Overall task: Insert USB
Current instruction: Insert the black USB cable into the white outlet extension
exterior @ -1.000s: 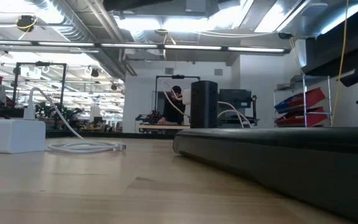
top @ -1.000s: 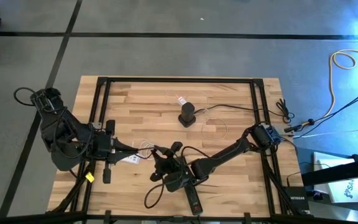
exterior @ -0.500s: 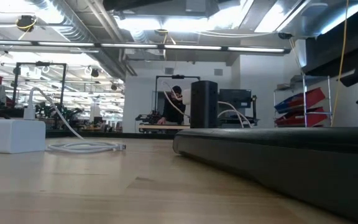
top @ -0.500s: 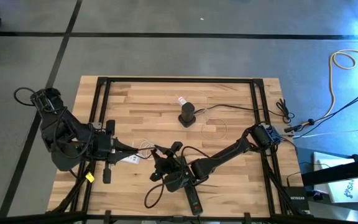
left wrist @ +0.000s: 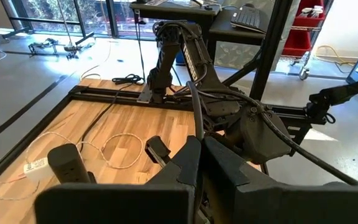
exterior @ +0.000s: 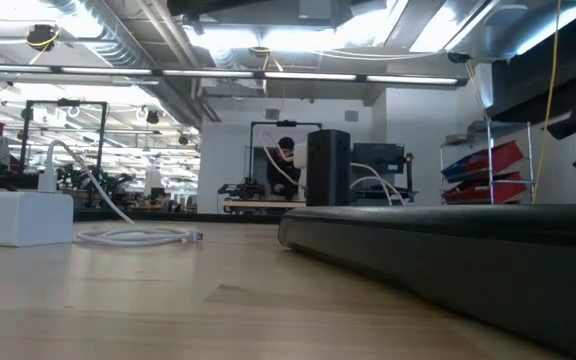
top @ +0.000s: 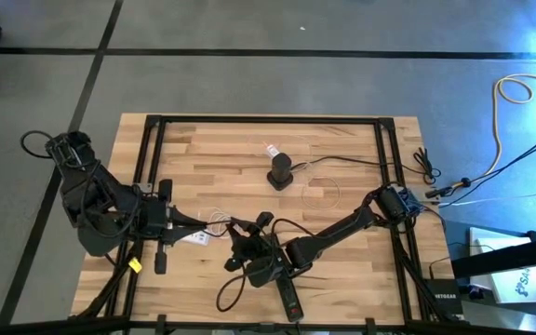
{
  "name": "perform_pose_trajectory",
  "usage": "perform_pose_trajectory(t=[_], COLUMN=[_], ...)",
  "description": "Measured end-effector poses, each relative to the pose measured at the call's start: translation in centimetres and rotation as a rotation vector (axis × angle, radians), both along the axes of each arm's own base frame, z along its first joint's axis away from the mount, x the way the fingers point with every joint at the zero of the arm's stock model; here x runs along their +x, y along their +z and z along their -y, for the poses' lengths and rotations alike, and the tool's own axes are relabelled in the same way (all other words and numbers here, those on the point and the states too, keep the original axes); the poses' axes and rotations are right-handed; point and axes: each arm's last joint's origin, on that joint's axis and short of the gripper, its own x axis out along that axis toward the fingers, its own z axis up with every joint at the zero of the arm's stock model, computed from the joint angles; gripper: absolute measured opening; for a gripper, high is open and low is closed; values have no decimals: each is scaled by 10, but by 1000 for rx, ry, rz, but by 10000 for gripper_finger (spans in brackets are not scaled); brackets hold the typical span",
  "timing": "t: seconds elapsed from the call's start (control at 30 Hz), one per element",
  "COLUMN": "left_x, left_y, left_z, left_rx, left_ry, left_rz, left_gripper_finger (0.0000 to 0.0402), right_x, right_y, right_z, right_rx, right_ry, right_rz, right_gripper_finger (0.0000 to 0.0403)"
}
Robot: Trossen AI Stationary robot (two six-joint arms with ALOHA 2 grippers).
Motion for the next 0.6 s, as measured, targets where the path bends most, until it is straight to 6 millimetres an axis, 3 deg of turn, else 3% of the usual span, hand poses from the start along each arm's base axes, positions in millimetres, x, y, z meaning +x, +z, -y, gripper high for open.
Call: perform_pose_trajectory(t=[0.3,0.6], left_x=[0,0], left_y=[0,-1], left_z=[0,0], left_rx=[2,76], left_ry=[0,-20], left_rz=[-1,-20], left_gripper_finger=[1,1], right_x=[1,-2], right_y=[-1,-1], right_z=[-1,-4], right_rx=[15,2], right_ry=[44,32], right_rz=[-16,-16], right_gripper_finger=[11,6])
